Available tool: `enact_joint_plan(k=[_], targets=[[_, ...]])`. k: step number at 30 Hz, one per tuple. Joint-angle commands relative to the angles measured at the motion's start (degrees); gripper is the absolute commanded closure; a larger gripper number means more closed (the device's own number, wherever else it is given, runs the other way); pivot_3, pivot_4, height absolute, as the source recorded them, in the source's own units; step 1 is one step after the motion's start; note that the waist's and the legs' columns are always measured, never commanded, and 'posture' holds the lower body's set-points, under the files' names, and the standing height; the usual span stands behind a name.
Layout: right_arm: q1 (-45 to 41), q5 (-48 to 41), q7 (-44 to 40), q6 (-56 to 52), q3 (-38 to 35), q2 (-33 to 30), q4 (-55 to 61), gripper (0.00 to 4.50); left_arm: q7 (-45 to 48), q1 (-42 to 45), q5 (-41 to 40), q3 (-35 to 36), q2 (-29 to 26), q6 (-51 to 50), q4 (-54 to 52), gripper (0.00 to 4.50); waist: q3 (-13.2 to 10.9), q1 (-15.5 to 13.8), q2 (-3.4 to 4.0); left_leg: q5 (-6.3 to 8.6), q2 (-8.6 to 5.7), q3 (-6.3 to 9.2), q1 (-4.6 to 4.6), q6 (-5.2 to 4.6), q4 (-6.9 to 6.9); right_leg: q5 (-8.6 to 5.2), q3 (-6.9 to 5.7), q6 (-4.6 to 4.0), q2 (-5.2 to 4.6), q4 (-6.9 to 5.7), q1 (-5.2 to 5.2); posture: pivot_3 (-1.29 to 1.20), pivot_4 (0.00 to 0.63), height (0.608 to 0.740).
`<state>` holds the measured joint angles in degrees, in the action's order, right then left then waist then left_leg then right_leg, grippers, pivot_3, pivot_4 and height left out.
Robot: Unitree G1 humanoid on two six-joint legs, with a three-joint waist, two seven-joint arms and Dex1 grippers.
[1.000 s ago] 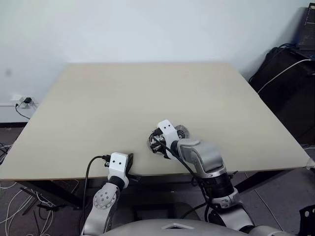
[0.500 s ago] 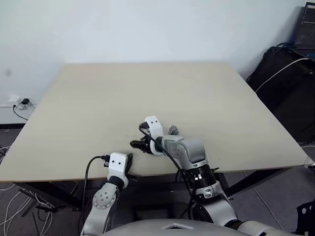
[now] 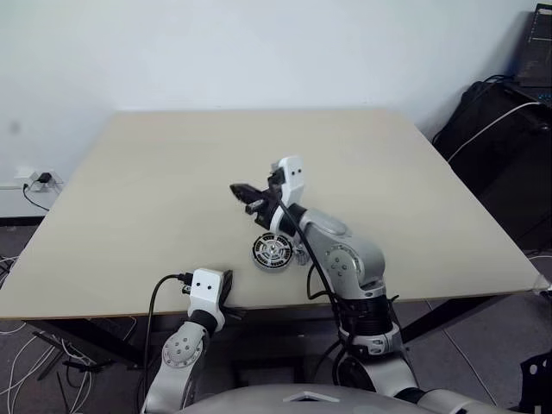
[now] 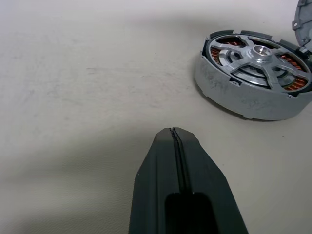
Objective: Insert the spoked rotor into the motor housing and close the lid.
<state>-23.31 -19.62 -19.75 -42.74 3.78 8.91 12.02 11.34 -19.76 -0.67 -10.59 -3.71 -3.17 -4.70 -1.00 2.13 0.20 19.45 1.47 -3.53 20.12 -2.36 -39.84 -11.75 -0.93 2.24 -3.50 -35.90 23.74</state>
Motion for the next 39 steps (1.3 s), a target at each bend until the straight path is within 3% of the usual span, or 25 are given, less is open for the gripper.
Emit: enact_joint_plan(k=[1,6,12,21,24,31,39], targets=[[1.2,7.3,8.4,9.6,-0.6,-0.7,2.0,4.47,0.4,0.5,-0.3,-0.1,-0.2,0.5,-1.3,4.50,0.0,0.0,0.00,0.00,0.00,-0.01,-0.01,0.00,0.00,0.00,0.00,0.00,0.00,0.00,0.00,0.00,0.000,0.740],[4.1,21.0,16.3,20.6,2.0,-8.6,-0.1,4.47,0.6,0.7,-0.3,-0.3,-0.4,0.4,-1.0,4.50,0.0,0.0,0.01,0.01,-0.03,-0.06,0.02,-0.01,0.00,-0.01,0.07,-0.01,-0.02,0.03,0.02,0.00,0.000,0.740],[8.6,31.9,21.0,11.4,3.9,-16.5,-3.1,4.47,0.8,0.5,-0.3,-0.5,-0.5,0.2,-1.3,4.50,0.0,0.0,0.01,0.00,-0.01,-0.12,-0.06,-0.01,0.00,-0.02,0.11,-0.03,-0.01,0.00,-0.02,0.00,0.000,0.740],[15.5,31.8,-0.3,-7.9,17.8,-30.6,6.8,4.47,1.5,0.6,-0.3,-0.7,-0.9,-0.5,-1.4,4.50,0.0,0.0,0.06,0.03,0.02,-0.11,-0.06,-0.07,0.00,-0.03,0.13,-0.02,-0.01,0.02,0.00,0.00,0.000,0.740],[15.6,27.2,-4.7,-8.6,17.6,-30.4,12.0,4.47,1.6,0.7,-0.3,-0.7,-1.1,-0.9,-1.8,4.50,-0.1,-0.1,0.00,0.03,0.03,-0.07,-0.10,-0.07,0.00,-0.18,0.08,0.23,-0.01,0.02,-0.03,0.00,0.000,0.740],[14.4,22.9,-6.3,-1.2,15.9,-27.8,16.8,4.47,1.5,0.6,-0.3,-0.6,-1.2,-1.2,-2.2,4.50,-0.2,-0.3,-0.18,0.03,0.03,-0.06,-0.08,-0.06,0.00,-0.19,0.05,0.26,-0.01,0.03,-0.03,0.00,0.000,0.740],[14.9,20.7,-6.9,0.1,17.2,-26.1,13.4,4.47,1.5,0.4,-0.2,-0.6,-1.4,-1.1,-2.3,4.50,-0.2,-0.7,-0.26,0.03,0.02,-0.05,-0.08,-0.06,0.00,-0.15,0.05,0.17,-0.03,0.04,-0.06,0.00,0.000,0.740]])
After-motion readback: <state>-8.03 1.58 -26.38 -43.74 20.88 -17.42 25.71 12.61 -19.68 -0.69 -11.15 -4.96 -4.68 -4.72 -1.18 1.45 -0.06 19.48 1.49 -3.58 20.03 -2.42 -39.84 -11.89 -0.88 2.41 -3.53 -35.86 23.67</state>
